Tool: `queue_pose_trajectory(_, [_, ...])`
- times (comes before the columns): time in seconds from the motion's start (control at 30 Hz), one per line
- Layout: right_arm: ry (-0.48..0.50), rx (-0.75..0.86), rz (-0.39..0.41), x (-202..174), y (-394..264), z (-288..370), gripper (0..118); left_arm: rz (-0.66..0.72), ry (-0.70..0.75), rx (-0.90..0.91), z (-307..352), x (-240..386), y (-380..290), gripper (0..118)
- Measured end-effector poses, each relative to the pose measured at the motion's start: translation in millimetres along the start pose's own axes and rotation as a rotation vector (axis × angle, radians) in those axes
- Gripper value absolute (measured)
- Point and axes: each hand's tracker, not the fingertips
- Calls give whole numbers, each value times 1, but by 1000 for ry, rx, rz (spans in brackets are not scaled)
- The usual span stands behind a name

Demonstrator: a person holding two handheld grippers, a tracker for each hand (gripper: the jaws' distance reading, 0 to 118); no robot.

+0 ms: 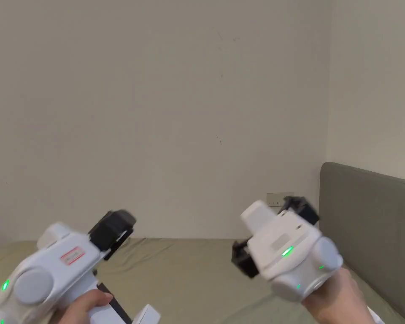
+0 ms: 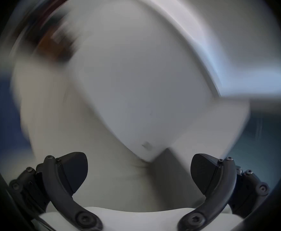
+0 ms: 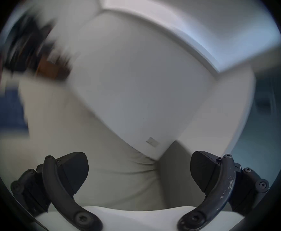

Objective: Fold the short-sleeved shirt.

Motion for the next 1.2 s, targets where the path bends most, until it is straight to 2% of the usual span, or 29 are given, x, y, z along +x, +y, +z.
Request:
queue_pose_trajectory(0.07, [-3, 6, -251, 28, 4, 4, 118, -470, 59, 75, 10, 44, 4, 118])
queue_pose_trajectory(0.1, [-25, 2, -358, 37, -4, 8, 118, -591, 99, 100, 14, 56, -1, 118])
queue_pose_trajectory(0.13, [-46, 8, -390, 40, -11, 10, 118, -633, 109, 112, 17, 58, -5, 118])
queue_pose_trajectory(0.2, [-121, -22, -381, 34, -33, 7, 118, -627, 90, 107, 19, 57, -17, 118])
queue_pose_trajectory(0.3, [-121, -62, -365, 26, -52, 4, 118, -501, 73, -32, 9, 43, -27, 118])
queue_pose_trajectory(0.37, [-119, -63, -356, 25, -53, 5, 118, -474, 74, -47, 6, 39, -32, 118])
queue_pose_trajectory(0.53, [-106, -25, -392, 29, -46, 9, 118, -516, 102, 1, 5, 39, -29, 118])
queue_pose_trajectory(0.67, [-130, -25, -353, 27, -44, 8, 118, -508, 103, 11, 5, 40, -25, 118])
queue_pose_trajectory(1.1, [-143, -24, -397, 30, -51, 12, 118, -529, 117, 17, 6, 45, -26, 118])
queue_pose_trajectory(1.2, [-148, -21, -380, 30, -50, 13, 118, -524, 116, 21, 7, 45, -26, 118])
